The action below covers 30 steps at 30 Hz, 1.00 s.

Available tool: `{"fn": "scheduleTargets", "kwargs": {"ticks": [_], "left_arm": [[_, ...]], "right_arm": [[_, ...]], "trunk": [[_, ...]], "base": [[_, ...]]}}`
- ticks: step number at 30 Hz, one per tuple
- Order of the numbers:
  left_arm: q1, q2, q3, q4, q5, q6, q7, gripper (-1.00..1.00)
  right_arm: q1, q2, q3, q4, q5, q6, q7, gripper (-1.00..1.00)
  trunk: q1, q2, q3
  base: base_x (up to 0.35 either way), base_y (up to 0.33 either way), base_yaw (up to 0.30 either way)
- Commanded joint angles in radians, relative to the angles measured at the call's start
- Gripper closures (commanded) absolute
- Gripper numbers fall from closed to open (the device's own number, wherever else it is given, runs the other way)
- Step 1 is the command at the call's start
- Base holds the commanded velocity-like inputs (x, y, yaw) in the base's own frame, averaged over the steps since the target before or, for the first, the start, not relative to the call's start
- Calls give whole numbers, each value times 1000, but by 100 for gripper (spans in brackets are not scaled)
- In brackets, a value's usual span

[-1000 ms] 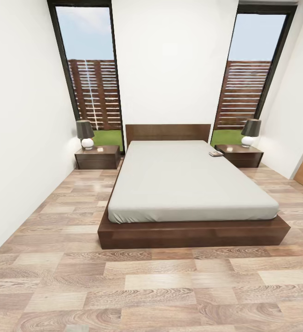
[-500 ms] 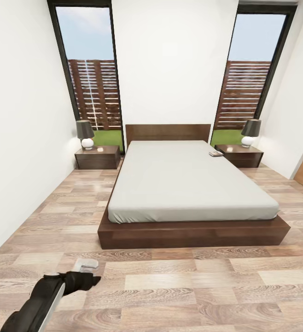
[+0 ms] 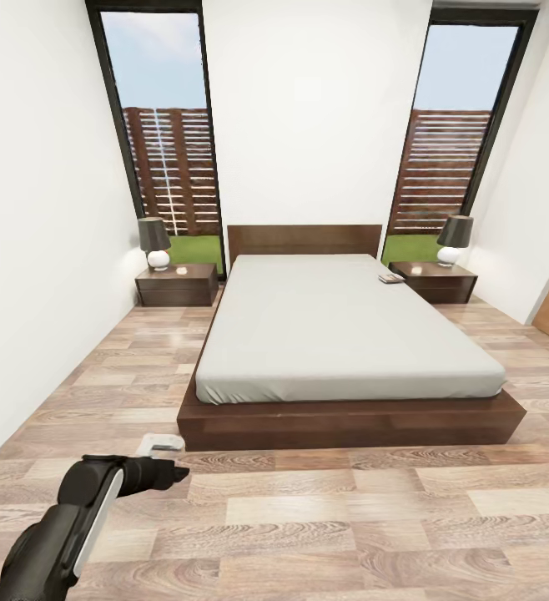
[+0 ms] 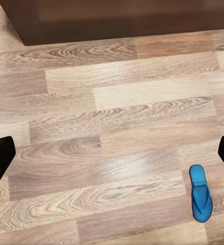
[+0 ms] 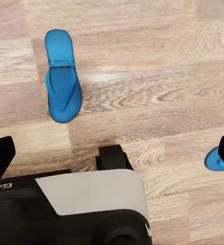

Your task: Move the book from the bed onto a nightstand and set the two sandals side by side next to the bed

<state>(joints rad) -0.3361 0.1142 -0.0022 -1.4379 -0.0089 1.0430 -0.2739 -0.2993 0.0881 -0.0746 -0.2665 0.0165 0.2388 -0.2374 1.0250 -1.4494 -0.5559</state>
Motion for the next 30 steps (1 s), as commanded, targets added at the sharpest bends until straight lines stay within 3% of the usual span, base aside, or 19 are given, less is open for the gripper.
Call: {"fn": "scheduleTargets", "kwargs": {"ticks": [1, 10, 30], "left_arm": [[-1, 0, 0, -1, -2, 4, -3, -100], [-9, -15, -2, 7, -4, 4, 29, -100], [-9, -17, -2, 9, -2, 4, 44, -100]], "right_arm": [[0, 1, -7, -2, 2, 5, -1, -100], [-1, 9, 8, 18, 4, 5, 8, -100], [-1, 24, 8, 59, 3, 5, 10, -100]], "trunk": [[0, -1, -1], [0, -1, -1], [0, -1, -1]], "base": [[0, 0, 0], [0, 0, 0], [0, 0, 0]]}}
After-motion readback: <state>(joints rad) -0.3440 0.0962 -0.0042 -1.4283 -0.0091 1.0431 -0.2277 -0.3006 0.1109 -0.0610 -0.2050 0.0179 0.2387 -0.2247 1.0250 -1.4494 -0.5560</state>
